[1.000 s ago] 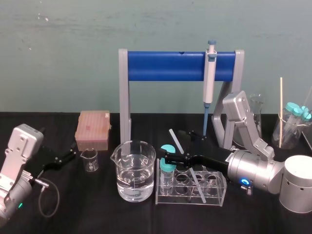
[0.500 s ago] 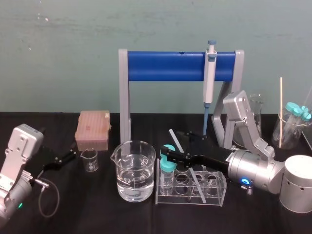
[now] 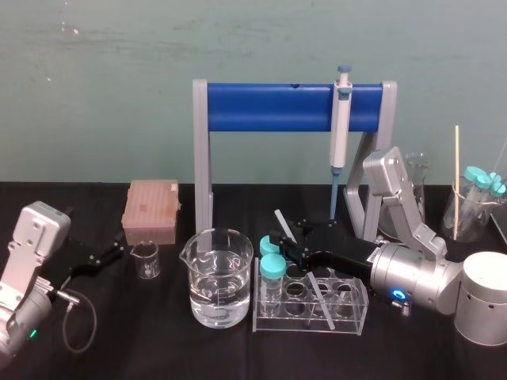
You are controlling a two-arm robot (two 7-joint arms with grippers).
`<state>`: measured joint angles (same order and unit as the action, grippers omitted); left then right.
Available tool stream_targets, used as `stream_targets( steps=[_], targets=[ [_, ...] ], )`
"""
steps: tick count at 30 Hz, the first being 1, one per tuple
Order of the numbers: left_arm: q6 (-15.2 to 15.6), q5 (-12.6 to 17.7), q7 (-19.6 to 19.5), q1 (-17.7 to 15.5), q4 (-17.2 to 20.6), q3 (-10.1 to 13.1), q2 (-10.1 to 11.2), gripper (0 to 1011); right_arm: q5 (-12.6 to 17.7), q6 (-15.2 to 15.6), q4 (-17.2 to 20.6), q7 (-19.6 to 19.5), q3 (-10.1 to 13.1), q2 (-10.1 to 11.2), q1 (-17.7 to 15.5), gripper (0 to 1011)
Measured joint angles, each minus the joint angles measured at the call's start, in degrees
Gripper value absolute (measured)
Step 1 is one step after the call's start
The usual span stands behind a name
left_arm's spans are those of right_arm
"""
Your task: Pick up the stirring rod with one hand, then place it down.
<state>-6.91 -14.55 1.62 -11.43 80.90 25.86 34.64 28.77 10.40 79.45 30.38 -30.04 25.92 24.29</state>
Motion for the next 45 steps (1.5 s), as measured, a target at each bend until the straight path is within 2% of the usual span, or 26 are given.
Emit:
stream_targets(
  steps=[1,8,10,12,17,21,27,30,33,37,45],
  targets=[
    [0.0,0.0,0.0,0.0,0.0,0.0,0.0,1000,0.0,0.0,0.0,0.0,0.0,0.0,0.0,303],
    [0.0,0.0,0.0,0.0,0.0,0.0,0.0,1000,0.0,0.0,0.0,0.0,0.0,0.0,0.0,91],
    [0.0,0.0,0.0,0.0,0.0,0.0,0.0,1000,0.0,0.0,0.0,0.0,0.0,0.0,0.0,78],
    [0.0,0.0,0.0,0.0,0.0,0.0,0.0,1000,-0.2,-1.2,0.0,-0.2,0.1,0.0,-0.3,69],
    [0.0,0.0,0.0,0.0,0.0,0.0,0.0,1000,-0.9,-7.3,0.4,-0.6,1.6,-0.3,-2.0,69],
    [0.0,0.0,0.0,0.0,0.0,0.0,0.0,1000,-0.5,-14.1,1.4,-0.6,4.0,-0.9,-4.2,69],
    [0.0,0.0,0.0,0.0,0.0,0.0,0.0,1000,1.0,-20.2,4.1,0.2,7.3,-1.5,-7.2,69],
    [0.0,0.0,0.0,0.0,0.0,0.0,0.0,1000,1.6,-21.0,5.4,0.3,8.3,-1.5,-8.1,69],
    [0.0,0.0,0.0,0.0,0.0,0.0,0.0,1000,3.0,-21.7,7.9,0.4,10.3,-1.2,-9.3,69],
    [0.0,0.0,0.0,0.0,0.0,0.0,0.0,1000,3.3,-22.1,9.6,-0.6,12.5,-0.8,-9.7,69],
    [0.0,0.0,0.0,0.0,0.0,0.0,0.0,1000,0.3,-21.0,8.8,-6.1,16.9,0.1,-9.4,69]
  ],
)
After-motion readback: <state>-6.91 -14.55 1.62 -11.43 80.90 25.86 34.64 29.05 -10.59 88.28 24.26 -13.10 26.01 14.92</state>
